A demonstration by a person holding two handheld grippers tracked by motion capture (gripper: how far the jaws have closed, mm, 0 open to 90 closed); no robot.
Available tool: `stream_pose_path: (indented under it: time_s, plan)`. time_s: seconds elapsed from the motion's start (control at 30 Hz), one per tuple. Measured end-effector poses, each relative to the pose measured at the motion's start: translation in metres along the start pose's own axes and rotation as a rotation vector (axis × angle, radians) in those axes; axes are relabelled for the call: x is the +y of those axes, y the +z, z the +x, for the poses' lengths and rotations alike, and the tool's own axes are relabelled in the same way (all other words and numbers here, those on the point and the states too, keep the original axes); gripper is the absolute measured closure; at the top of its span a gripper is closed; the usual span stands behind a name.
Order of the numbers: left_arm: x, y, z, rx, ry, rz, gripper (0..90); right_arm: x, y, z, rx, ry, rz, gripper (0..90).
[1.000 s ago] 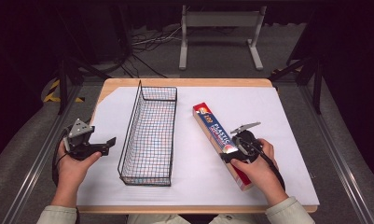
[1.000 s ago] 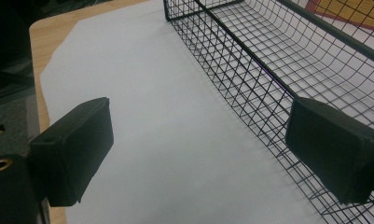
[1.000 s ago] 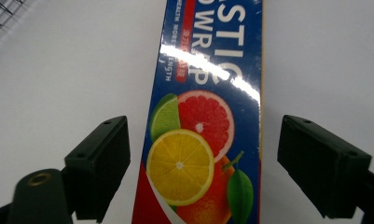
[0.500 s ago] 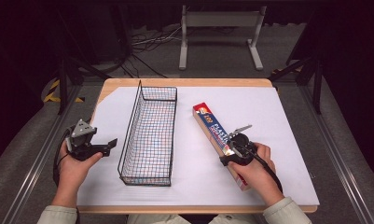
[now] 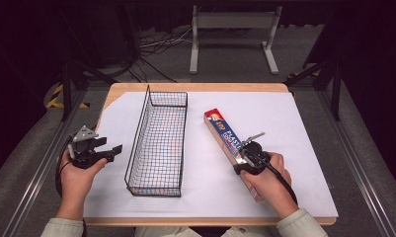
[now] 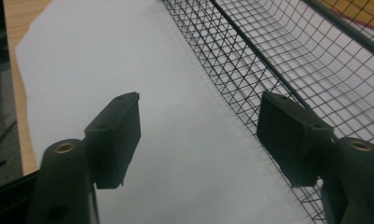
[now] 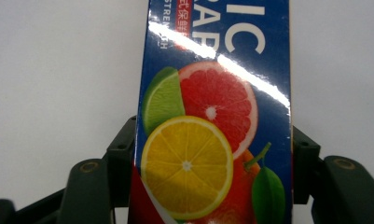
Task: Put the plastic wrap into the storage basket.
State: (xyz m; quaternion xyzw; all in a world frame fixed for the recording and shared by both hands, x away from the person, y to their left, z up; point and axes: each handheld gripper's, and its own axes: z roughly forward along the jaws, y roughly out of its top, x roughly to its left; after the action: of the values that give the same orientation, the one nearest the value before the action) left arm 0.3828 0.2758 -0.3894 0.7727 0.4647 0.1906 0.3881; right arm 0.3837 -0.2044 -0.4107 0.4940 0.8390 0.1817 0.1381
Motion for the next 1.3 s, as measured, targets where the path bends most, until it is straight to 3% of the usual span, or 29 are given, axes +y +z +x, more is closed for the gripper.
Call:
stream_pose_path:
  time_s: [0.13, 0.2, 0.23, 0.33, 0.5, 0.57, 0.63, 0.73, 0.93, 1.07, 1.3]
  plan:
    - [0.003, -0.002, 0.002, 0.014, 0.019, -0.012, 33.6, 0.001, -0.001, 0.000, -0.004, 0.007, 0.012, 40.0]
    - [0.005, -0.005, 0.004, 0.027, -0.065, 0.051, 34.5, 0.003, -0.004, -0.003, 0.000, 0.003, 0.011, 40.3]
    - [0.006, -0.006, 0.004, 0.028, -0.071, 0.055, 33.6, 0.003, -0.006, -0.005, 0.002, 0.004, 0.013, 40.4]
    - [0.009, -0.008, 0.006, -0.076, -0.094, 0.035, 35.0, 0.005, -0.011, -0.009, 0.010, 0.000, 0.018, 40.7]
    - [0.014, -0.006, 0.004, -0.085, -0.057, 0.048, 30.1, 0.009, -0.019, -0.015, 0.015, -0.025, 0.038, 40.8]
    - [0.015, -0.007, 0.004, -0.071, -0.066, 0.071, 29.3, 0.011, -0.022, -0.018, 0.022, -0.034, 0.046, 40.9]
    - [0.018, -0.006, 0.006, -0.072, -0.087, 0.100, 22.7, 0.013, -0.027, -0.021, 0.024, -0.045, 0.046, 40.9]
    - [0.019, -0.005, 0.008, -0.083, -0.091, 0.108, 21.1, 0.015, -0.033, -0.024, 0.028, -0.054, 0.045, 40.9]
    - [0.024, -0.005, 0.007, -0.063, -0.051, 0.110, 20.3, 0.021, -0.055, -0.035, 0.037, -0.084, 0.024, 40.8]
    - [0.027, -0.006, 0.007, -0.052, -0.058, 0.154, 17.9, 0.023, -0.072, -0.041, 0.043, -0.108, 0.004, 40.8]
    - [0.032, -0.012, 0.007, -0.062, -0.032, 0.167, 12.6, 0.027, -0.096, -0.051, 0.066, -0.164, -0.016, 40.6]
